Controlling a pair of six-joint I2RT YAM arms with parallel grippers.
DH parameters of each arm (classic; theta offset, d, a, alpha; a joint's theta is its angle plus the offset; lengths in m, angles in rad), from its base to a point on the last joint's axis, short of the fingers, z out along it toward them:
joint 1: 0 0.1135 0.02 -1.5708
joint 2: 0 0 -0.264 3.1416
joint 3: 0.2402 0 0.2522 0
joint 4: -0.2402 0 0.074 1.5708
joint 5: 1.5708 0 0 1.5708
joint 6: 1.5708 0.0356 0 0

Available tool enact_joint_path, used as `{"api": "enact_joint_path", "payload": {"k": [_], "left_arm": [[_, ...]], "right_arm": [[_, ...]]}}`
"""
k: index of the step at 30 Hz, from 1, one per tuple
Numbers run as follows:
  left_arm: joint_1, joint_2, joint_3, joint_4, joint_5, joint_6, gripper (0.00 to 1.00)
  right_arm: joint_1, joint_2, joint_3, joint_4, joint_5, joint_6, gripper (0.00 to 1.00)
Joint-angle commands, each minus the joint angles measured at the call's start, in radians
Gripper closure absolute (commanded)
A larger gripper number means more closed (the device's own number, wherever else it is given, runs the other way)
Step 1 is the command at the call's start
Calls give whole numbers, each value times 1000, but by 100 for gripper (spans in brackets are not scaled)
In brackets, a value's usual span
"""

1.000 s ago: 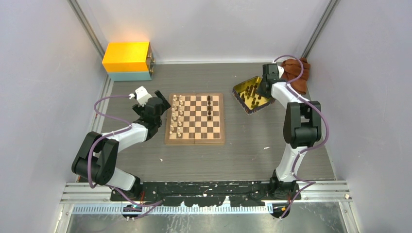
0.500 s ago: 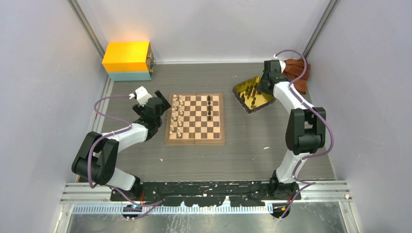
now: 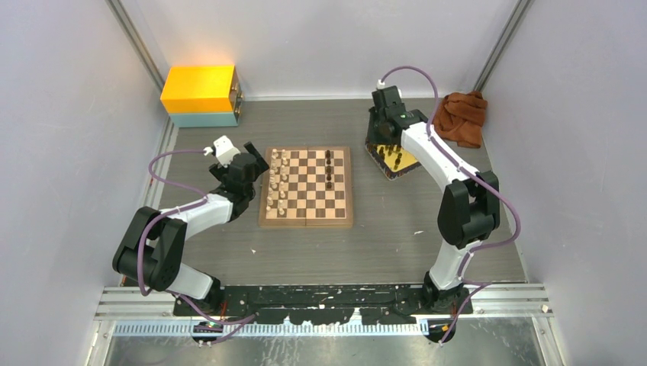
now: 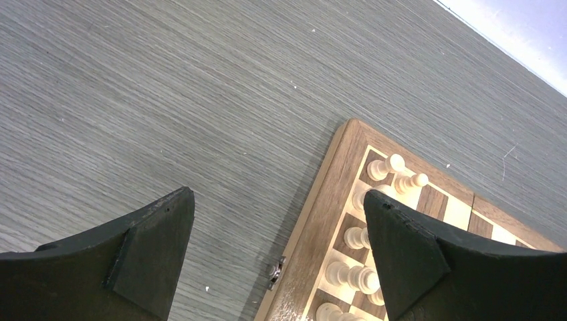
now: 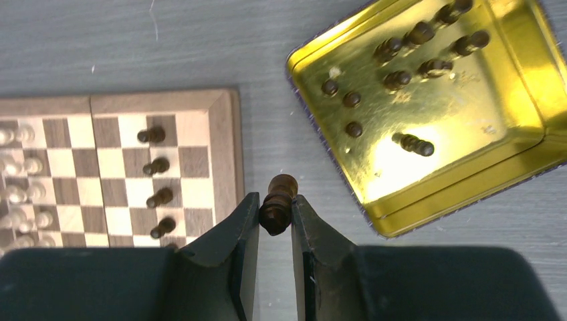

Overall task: Set up the chess pieces on the board
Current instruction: Place the chess piece on the chessboard.

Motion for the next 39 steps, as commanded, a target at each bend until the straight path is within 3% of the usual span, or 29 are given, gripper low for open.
{"api": "enact_joint_path", "payload": {"k": [1,39], "left_arm": [[-5,-35,14,38,-29,11,3],[-23,-21,21,39,-38,10,4]], "right_arm": [[38,-13,56,-67,-8,-32,99],[254,50,-63,-62,-26,-20,99]]}}
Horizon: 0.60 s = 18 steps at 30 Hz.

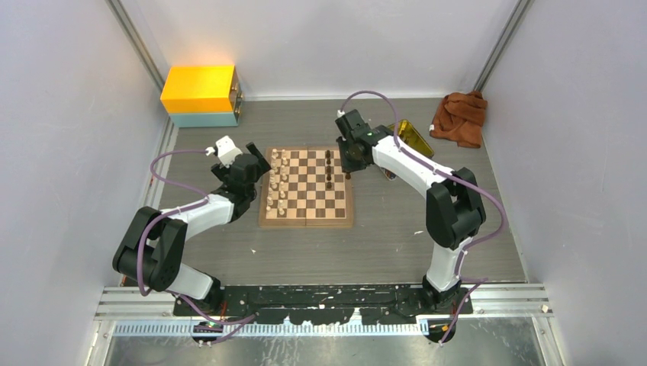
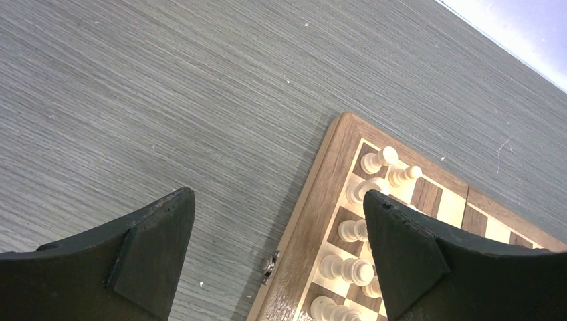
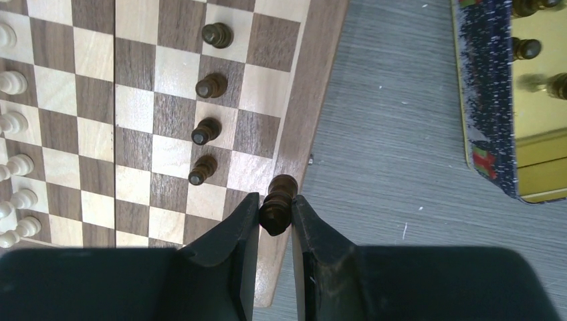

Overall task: Set up the chess pieces on the board
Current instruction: Place the chess piece on the chessboard.

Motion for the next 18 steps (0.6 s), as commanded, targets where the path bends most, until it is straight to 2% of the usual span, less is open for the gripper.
{"api": "enact_joint_path", "payload": {"k": [1,18], "left_arm": [[-8,-21,19,41,-37,10,4],[-11,-19,12,47,-40,7,4]], "right_arm": [[26,12,-4,33,-2,9,99],[67,47,-11,53,-5,21,99]]}}
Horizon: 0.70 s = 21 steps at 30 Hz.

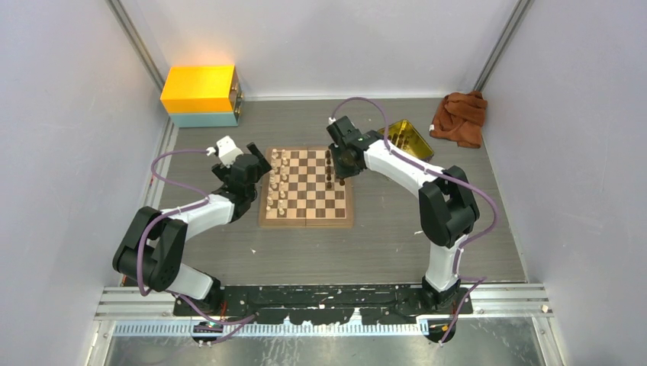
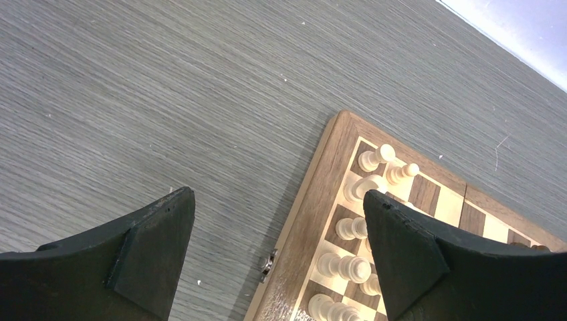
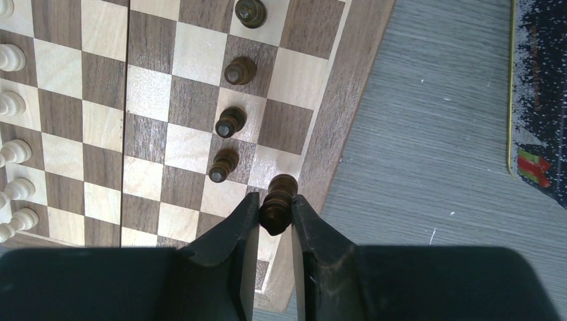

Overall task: Set up the chess pieces on the board
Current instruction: Place the chess piece on the chessboard.

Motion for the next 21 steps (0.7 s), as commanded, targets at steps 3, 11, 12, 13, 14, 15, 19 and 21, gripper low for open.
{"api": "enact_joint_path", "payload": {"k": [3,11,12,13,14,15,19,21], "left_arm": [[-4,-17,10,49,-38,7,4],[-4,-12,7,56,-40,8,4],[-4,-11,7,57,-40,8,4],[-4,-9,6,59,-40,8,4],[-4,-8,5,59,-40,8,4],[-4,-7,5,60,-40,8,4],[-4,-7,4,62,-40,8,4],[-4,-5,4,62,-40,8,4]], "right_arm": [[13,20,2,44,-4,15,99],[15,36,3,57,-7,14,99],[15,37,3,58,-7,14,99],[16,38,4,58,-7,15,99],[15,39,4,58,-8,15,99],[16,41,5,58,-9,15,99],[15,44,2,63,-13,17,99],[17,46,0,67,-12,17,99]]}}
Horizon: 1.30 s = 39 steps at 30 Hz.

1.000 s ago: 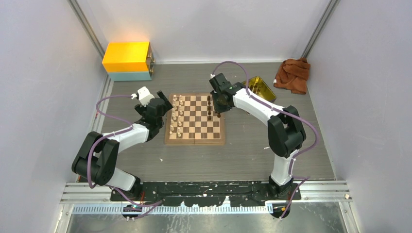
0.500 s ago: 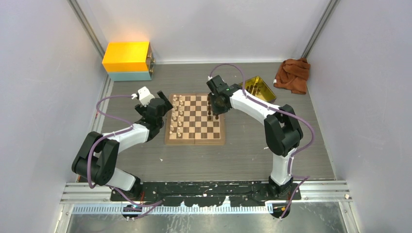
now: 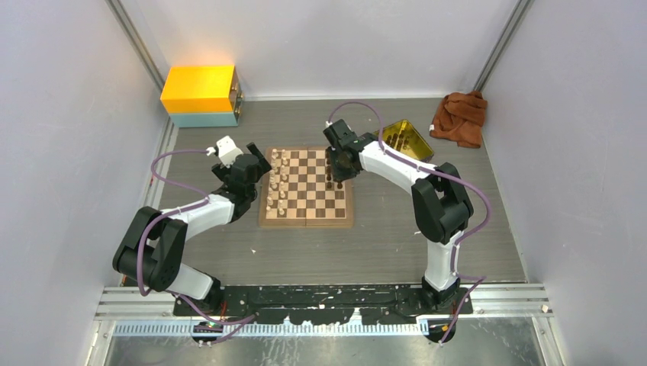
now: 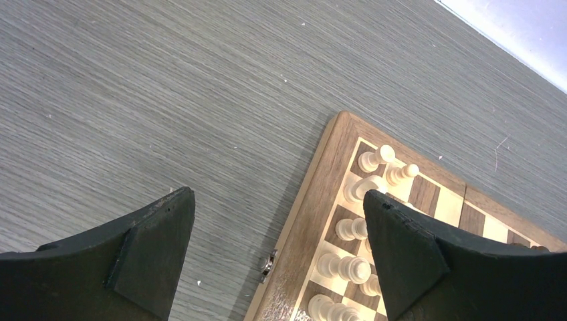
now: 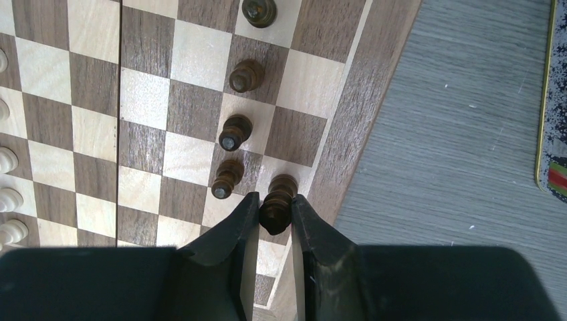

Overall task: Set up the chess pieces on the board
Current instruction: Place the chess piece on the chessboard.

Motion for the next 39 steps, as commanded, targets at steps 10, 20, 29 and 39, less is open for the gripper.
{"api": "enact_joint_path", "payload": {"k": [10,20,29,39], "left_arm": [[-3,-4,4,62,-39,10,4],[-3,-3,7,61,-38,11,3],[-5,-3,11,58,-37,10,2],[-6,-2,16,56,-37,11,2]], "right_arm": [[7,-4,-7,48,-7,14,99],[8,-10,-13,48,-3,9,95],[7,-16,-9,39,-1,2,85],[8,-30,-17,31,7,-1,82]]}}
